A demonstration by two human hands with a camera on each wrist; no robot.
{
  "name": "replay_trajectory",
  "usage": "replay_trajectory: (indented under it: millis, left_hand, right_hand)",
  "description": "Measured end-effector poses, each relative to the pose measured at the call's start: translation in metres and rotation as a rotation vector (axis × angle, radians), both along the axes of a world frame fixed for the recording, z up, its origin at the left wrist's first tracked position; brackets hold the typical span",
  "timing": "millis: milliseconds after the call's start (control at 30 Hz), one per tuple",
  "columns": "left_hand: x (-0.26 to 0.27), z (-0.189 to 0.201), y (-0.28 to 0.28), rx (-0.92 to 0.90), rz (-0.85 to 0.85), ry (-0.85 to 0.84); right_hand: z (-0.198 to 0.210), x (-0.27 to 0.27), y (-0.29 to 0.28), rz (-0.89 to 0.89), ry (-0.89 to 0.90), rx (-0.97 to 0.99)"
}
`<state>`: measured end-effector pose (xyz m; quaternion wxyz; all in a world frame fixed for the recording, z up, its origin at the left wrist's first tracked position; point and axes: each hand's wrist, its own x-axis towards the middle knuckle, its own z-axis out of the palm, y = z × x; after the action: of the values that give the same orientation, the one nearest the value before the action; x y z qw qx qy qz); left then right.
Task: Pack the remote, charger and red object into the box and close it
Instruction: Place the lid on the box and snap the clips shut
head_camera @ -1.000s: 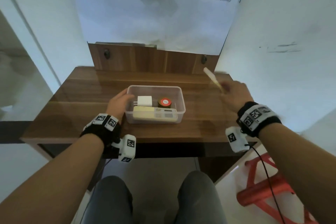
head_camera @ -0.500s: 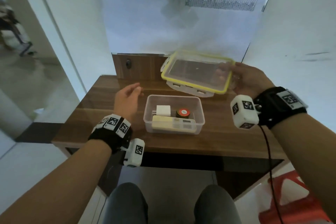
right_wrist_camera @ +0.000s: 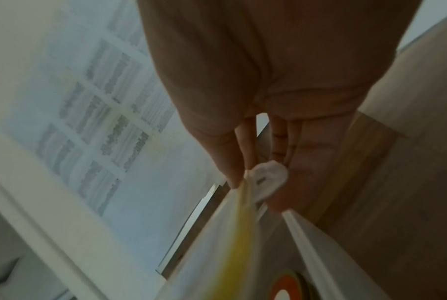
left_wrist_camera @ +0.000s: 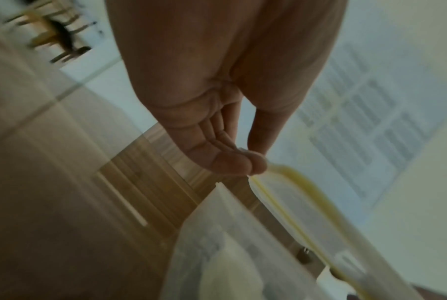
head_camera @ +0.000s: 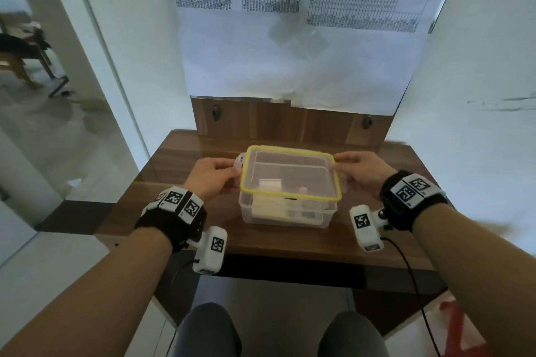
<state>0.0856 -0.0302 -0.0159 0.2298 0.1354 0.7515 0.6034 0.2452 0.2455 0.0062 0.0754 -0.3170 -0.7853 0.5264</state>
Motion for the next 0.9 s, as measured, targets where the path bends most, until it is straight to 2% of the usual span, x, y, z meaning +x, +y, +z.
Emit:
replay_trajectory:
  millis: [100, 267, 433, 767, 833, 900]
  left_hand:
    - [0.005, -0.004, 0.001, -0.091, -0.041, 0.055]
    - [0.009, -0.011, 0.003, -0.125, 0.006, 0.108]
    - [0.014, -0.024, 0.002, -0.020, 0.081, 0.005]
    - [0.020, -0.040, 0.003, 0.070, 0.099, -0.071]
    - [0.022, -0.038, 0.006, 0.041, 0.140, 0.022]
    - [0.022, -0.030, 0.009, -0.040, 0.159, 0.142]
  right_hand:
    - [-0.003, -0.002, -0.001, 0.011, -0.026, -0.012]
    - [-0.018, -0.001, -0.011, -0.016, -0.003, 0.086]
    - [-0.025, 0.006, -0.016, -0.051, 0.060, 0.046]
    - [-0.036, 0.016, -0.029, -0.147, 0.146, -0.049]
    - [-0.034, 0.015, -0.029, -0.144, 0.134, 0.009]
    - [-0.030, 0.015, -0.029, -0.090, 0.052, 0.235]
